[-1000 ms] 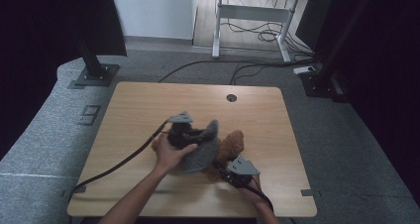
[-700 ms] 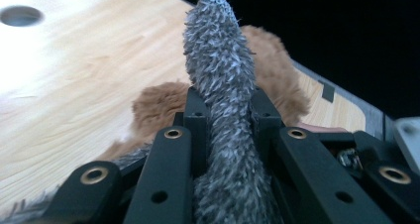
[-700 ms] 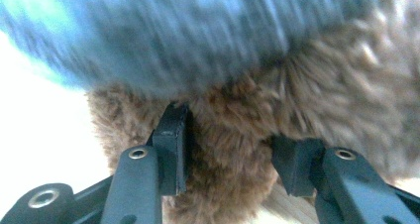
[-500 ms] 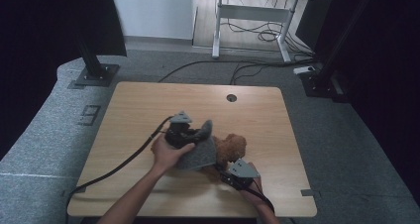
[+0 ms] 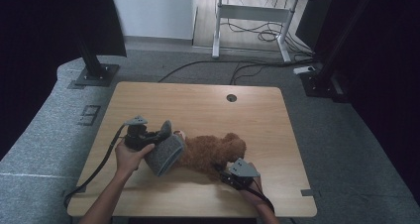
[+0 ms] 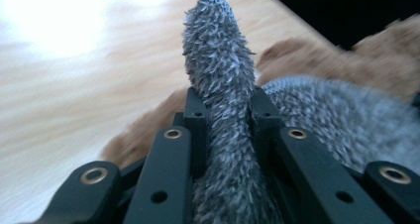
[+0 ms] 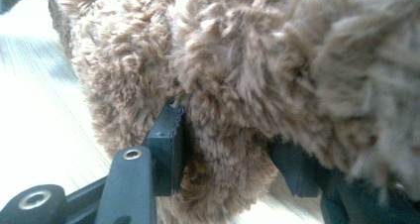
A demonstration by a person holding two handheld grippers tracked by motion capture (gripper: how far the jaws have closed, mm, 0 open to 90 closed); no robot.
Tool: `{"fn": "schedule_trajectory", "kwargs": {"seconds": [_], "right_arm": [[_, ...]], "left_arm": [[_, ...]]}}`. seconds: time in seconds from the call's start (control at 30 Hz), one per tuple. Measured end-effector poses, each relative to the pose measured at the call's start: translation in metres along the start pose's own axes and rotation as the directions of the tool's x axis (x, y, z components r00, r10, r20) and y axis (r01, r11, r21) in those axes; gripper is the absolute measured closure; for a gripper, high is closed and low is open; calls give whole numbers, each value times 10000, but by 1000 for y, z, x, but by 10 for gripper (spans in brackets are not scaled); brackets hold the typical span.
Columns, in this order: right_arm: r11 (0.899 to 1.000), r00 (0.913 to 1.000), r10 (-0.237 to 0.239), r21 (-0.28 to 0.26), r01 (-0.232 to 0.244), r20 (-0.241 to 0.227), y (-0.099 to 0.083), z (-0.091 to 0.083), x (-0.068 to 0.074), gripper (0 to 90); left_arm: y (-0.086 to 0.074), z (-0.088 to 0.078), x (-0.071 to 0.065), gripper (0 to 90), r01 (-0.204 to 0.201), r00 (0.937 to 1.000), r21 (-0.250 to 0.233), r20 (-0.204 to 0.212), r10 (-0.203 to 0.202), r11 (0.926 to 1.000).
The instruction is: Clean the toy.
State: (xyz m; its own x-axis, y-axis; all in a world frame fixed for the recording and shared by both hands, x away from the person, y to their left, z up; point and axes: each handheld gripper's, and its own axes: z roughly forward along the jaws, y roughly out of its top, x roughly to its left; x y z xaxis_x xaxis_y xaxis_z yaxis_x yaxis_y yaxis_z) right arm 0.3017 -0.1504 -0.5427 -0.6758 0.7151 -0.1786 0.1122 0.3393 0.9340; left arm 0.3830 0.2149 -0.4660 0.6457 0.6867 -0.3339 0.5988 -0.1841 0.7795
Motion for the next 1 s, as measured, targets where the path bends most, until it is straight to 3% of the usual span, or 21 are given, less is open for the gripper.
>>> {"fn": "schedule_trajectory", "kwargs": {"seconds": [0.07,0.23,0.4,0.5,0.63,0.7,0.8,0.9,1.0], "right_arm": [[10000,10000,55,-14,-55,-53,0,0,-1,478],[9999,9999,101,-5,-101,-75,1,-1,-1,466],[9995,9994,301,-3,-301,-193,2,-6,-5,389],[9960,9960,856,-221,-862,-242,8,-21,-14,328],[9819,9847,1744,-736,-1743,-49,14,-48,-30,237],[9724,9775,2108,-1022,-2098,-5,21,-60,-36,208],[9694,9772,2121,-1249,-2113,-74,40,-70,-42,179],[9750,9819,1858,-1170,-1890,-374,64,-68,-46,155],[9828,9839,1689,-661,-1727,-590,80,-52,-49,143]], "left_arm": [[-5,0,4,754,144,9999,-9,50,-144,9999],[-10,-2,9,756,43,9987,86,-505,-39,10000],[-17,0,9,759,38,9985,-57,-548,-41,10000],[-20,1,6,762,-74,9985,-104,-536,69,9999],[-23,2,3,762,-156,9990,-159,-433,149,9998],[-25,3,0,762,-196,9992,-218,-354,189,9996],[-28,4,-3,763,-247,9993,-323,-278,238,9992],[-29,5,-5,763,-248,9996,-340,-129,244,9991],[-30,4,-6,763,-275,9996,-336,-63,273,9991]]}}
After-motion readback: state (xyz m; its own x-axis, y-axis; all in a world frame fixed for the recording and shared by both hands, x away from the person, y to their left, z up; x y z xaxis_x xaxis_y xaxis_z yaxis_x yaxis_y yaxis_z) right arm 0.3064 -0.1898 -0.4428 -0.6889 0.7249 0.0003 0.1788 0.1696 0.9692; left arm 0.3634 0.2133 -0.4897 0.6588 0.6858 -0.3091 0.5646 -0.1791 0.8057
